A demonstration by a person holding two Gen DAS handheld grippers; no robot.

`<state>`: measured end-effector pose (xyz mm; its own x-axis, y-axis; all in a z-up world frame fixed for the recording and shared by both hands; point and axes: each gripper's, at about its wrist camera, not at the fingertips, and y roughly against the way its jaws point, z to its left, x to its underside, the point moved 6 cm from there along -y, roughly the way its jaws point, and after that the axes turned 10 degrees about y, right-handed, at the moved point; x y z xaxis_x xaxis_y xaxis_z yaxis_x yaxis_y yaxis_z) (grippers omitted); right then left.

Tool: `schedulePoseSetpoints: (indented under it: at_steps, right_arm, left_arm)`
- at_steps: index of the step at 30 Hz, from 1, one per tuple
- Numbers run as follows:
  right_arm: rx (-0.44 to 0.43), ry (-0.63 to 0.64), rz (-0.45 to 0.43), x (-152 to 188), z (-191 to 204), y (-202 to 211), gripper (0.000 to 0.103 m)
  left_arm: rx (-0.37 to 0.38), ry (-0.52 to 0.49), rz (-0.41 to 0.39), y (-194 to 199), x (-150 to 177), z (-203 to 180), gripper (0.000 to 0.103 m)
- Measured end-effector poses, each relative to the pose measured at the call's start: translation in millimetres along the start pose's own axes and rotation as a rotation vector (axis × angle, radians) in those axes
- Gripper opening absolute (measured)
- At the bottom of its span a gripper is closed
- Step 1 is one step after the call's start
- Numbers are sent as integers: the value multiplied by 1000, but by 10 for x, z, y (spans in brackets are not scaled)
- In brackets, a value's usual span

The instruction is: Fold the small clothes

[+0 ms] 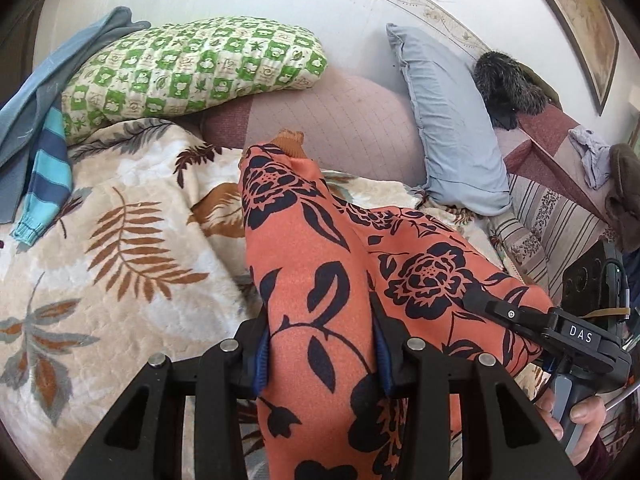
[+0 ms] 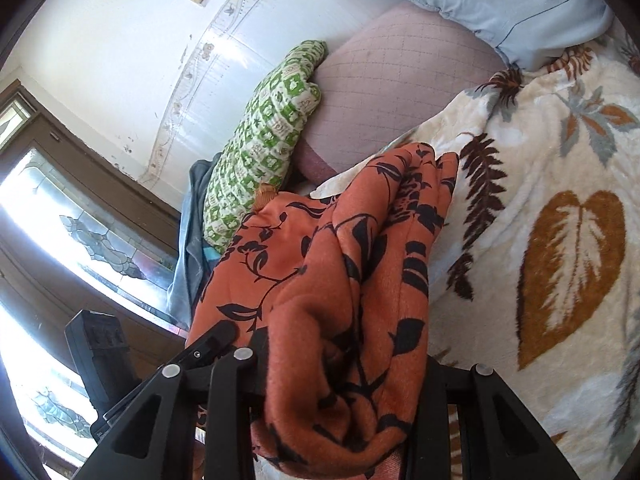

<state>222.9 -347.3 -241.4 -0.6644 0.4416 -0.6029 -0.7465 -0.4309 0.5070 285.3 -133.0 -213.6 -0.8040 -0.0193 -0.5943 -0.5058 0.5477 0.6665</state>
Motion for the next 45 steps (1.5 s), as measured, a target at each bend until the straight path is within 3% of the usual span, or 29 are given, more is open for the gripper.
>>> schedulePoseSetpoints:
  at_steps: [7,10,12,15,17,19,21,23,25,28,30,34,37,38,40,42,43,44,45]
  right_arm:
    - [16,-3,91,340,147,-183,36]
    - [102,-23,246,592,3,-408,36]
    - [171,-17,345,746,-88,-491,40]
    - [230,34,285,585,-71,-293,48]
    - [278,78,171,345,-42,-24,54]
    - [309,86,16,126,-6,254,58]
    - [227,98,-57,21,98,340,57]
    - [176,124,-31,13,229,206,50]
    - [178,184,33,124,370,-6,30]
    - [223,174,230,468,261,-415,21]
    - [295,153,325,712,21,-575,15]
    - [271,141,300,593,50,-500,12]
    - [238,132,206,305,174,-469,12]
    - [243,137,189,197,204,-506,18]
    - [268,140,177,36,194,-638,18]
    - [315,111,204,-8,-4,-854,18]
    - [345,77,273,53,-158,-1040,18]
    - [326,34,299,128,-255,-1108,19]
    - [302,9,262,119,-270,-1066,19]
  left_arm:
    - [-77,2,86,15,242,382,48]
    - [-206,58,205,-199,427,696,55]
    - [-218,102,208,-172,432,798,55]
    - [-256,75,69,133,214,806,60]
    - [-269,64,-33,319,85,796,74]
    - [-242,54,-58,359,36,749,74]
    - [-239,21,-24,266,75,675,74]
    - [-278,-26,19,93,156,625,74]
    - [-322,-72,69,-75,290,594,74]
    - [-380,-110,174,-318,541,683,75]
    - [-365,-81,175,-372,591,755,82]
    - [-320,-28,149,-280,487,804,84]
    - [-320,7,109,-243,365,819,83]
    - [-326,9,101,-259,327,816,84]
    - [-348,1,109,-330,295,819,84]
    - [-373,-6,157,-462,332,830,84]
    - [-364,-3,169,-509,345,824,84]
    - [-358,-3,172,-535,344,814,85]
    - [-361,-8,169,-532,331,801,85]
